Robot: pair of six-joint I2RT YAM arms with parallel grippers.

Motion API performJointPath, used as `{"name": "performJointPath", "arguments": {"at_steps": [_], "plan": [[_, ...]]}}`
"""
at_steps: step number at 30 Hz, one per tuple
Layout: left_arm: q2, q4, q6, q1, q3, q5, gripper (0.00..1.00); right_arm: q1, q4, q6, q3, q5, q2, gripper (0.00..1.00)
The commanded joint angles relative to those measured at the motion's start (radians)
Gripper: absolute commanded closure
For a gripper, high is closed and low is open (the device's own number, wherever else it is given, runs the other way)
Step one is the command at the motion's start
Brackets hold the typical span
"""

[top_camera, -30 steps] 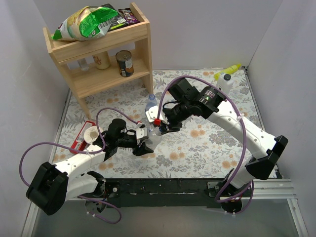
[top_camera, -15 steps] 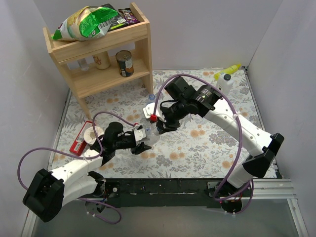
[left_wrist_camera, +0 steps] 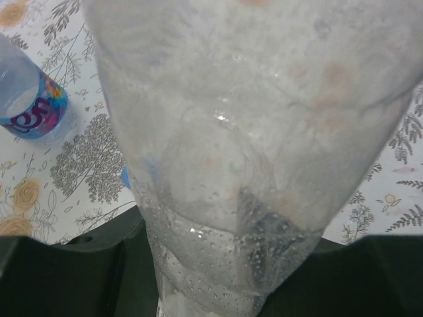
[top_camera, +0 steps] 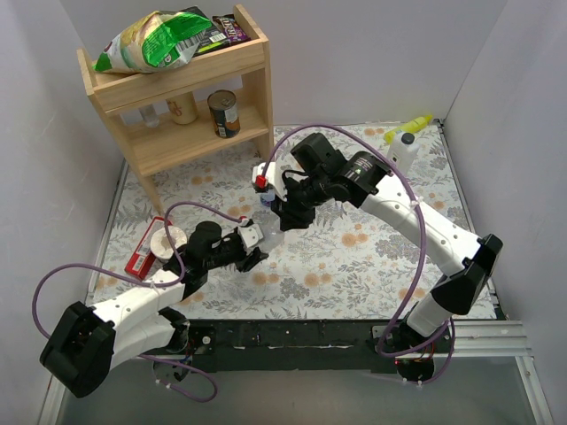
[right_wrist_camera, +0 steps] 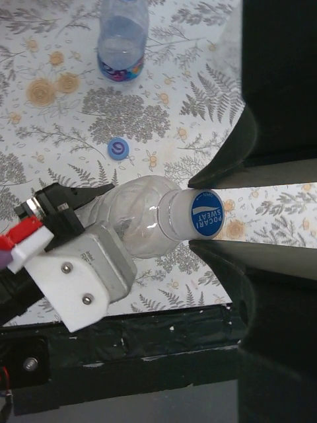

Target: Screw on the bottle caps

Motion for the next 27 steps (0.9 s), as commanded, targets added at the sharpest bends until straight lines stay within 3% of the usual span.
{"name": "performJointPath", "arguments": {"at_steps": [1,6,11,14,16,18,22,24,26,27], "plan": [[0.003,0.164,-0.061,0.004,0.097,-0.173,1.0,0.018,-0.086,0.228,-0.05,0.038,0.053,0.91],[0.014,0.121,-0.042,0.004,0.082,-0.203,1.0,0.015,-0.097,0.251,0.058,0.046,0.11,0.85],[0.011,0.073,-0.019,0.004,0.052,-0.169,1.0,0.002,-0.155,0.179,0.172,0.075,0.146,0.35],[0.026,0.021,-0.001,0.004,0.043,-0.115,1.0,-0.024,-0.297,0.09,0.359,0.006,0.199,0.26],[0.045,-0.011,-0.007,0.004,0.045,-0.077,1.0,-0.052,-0.299,0.06,0.378,-0.037,0.172,0.22],[0.051,-0.033,-0.008,0.004,0.048,-0.034,1.0,-0.061,-0.273,0.021,0.341,-0.061,0.104,0.19],[0.01,-0.03,-0.039,0.005,0.048,0.209,1.0,-0.075,-0.168,-0.147,0.107,-0.116,-0.037,0.18],[-0.009,0.036,-0.14,0.004,0.045,0.271,1.0,-0.08,0.04,-0.191,-0.048,-0.161,-0.185,0.18],[-0.006,0.05,-0.195,0.004,0.069,0.337,1.0,-0.08,0.241,-0.183,-0.283,-0.192,-0.346,0.08],[0.0,0.052,-0.226,0.001,0.077,0.351,1.0,-0.078,0.441,-0.159,-0.344,-0.19,-0.389,0.04]]}}
